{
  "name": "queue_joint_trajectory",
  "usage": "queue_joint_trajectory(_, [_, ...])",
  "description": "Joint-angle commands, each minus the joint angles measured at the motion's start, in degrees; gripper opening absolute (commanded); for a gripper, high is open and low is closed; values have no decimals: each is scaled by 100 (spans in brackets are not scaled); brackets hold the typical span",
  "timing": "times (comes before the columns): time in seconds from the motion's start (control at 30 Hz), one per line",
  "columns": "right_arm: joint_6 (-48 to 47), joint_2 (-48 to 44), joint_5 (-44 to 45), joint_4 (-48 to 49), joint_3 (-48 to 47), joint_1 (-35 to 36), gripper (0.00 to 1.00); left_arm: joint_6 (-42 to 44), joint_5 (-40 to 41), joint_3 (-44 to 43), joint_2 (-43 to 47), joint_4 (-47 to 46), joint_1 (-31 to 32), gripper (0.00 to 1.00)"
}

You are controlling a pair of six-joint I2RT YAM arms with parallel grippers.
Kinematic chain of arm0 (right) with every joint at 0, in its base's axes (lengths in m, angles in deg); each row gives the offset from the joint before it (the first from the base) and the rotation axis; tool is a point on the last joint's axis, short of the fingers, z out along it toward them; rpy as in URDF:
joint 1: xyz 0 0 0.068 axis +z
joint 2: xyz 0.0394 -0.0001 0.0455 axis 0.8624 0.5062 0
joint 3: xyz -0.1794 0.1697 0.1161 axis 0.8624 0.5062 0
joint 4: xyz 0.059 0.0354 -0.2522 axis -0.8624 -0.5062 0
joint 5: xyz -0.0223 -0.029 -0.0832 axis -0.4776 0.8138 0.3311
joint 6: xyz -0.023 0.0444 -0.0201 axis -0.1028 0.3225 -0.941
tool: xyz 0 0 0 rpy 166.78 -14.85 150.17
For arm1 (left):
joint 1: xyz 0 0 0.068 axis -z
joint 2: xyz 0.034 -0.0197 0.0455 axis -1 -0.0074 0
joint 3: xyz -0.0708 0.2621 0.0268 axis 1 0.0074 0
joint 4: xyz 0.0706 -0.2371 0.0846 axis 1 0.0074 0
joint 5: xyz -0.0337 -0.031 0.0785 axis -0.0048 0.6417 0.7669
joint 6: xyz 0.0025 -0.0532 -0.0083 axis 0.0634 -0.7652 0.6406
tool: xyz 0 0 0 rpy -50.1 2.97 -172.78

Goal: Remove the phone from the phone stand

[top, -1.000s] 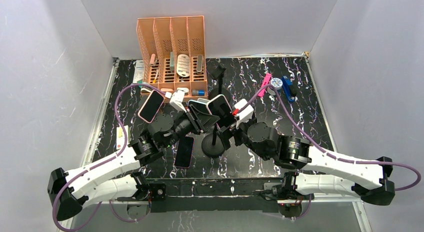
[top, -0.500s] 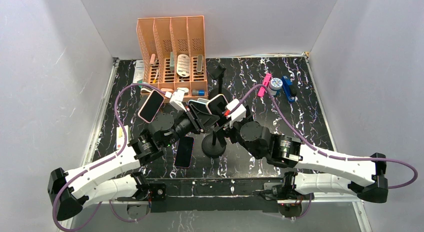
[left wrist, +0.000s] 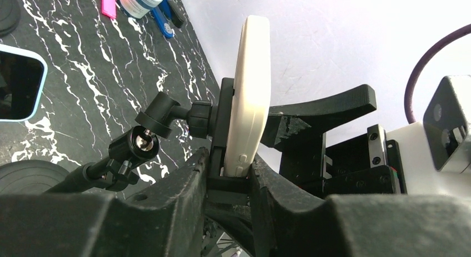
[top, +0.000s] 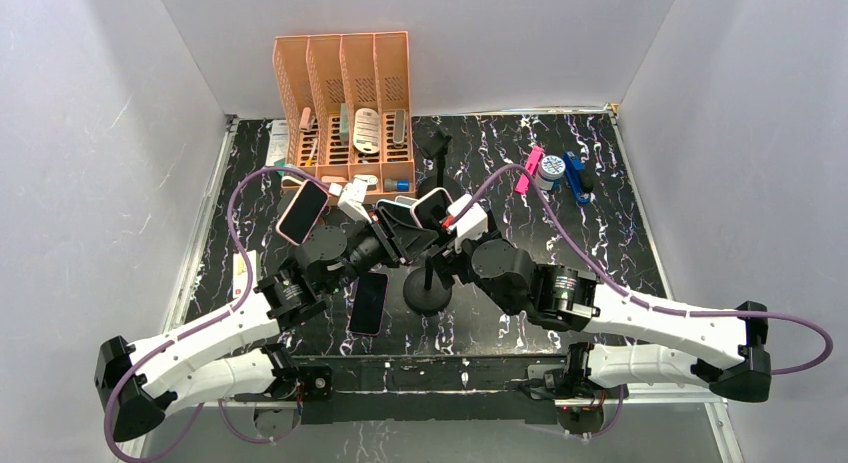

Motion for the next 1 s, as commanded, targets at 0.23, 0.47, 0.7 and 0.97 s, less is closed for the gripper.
queue_joint_trajectory(0.23, [524, 2, -661, -575, -673, 41, 26, 189, -212, 172, 348, 155, 4, 57])
queue_joint_trajectory(0.47, [655, 30, -753, -687, -744, 37, 22, 427, -363, 323, 441, -163, 4, 47])
queue_joint_trajectory(0.7, [734, 25, -645, -797, -771, 49, 21, 544, -647, 365, 407, -306, 4, 51])
queue_joint_trajectory(0.97, [786, 14, -547, -888, -775, 41, 20, 597, -936, 491, 542, -441, 4, 52])
